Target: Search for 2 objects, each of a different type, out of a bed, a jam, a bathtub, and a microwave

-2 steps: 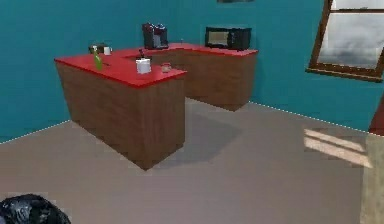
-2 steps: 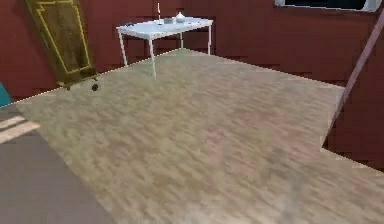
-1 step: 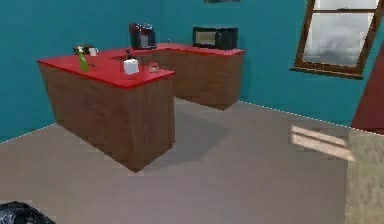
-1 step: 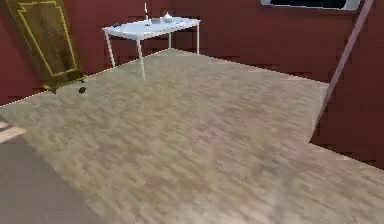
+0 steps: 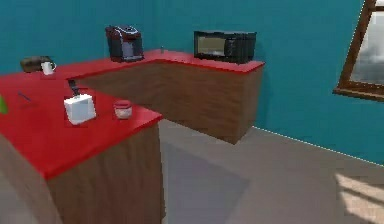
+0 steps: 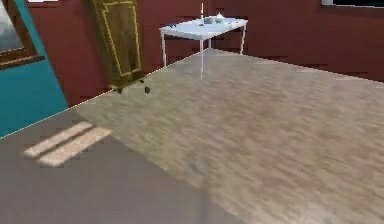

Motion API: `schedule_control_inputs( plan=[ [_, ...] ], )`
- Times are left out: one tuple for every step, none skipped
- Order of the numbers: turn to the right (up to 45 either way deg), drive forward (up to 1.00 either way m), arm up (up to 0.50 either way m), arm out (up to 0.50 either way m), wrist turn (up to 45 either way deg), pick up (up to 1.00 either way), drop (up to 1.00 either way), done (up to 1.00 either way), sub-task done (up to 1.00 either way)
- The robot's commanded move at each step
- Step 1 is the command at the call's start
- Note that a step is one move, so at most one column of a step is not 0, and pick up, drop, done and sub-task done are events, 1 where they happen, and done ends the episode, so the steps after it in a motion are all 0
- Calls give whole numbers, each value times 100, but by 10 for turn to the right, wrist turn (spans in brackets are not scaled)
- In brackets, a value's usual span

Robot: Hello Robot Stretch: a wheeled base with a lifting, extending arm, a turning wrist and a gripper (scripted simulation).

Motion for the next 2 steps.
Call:
schedule_control_inputs(
  plan=[
    [60, 0, 0, 0, 0, 0, 0, 0, 0],
    [0, 20, 0, 0, 0, 0, 0, 0, 0]
  ],
)
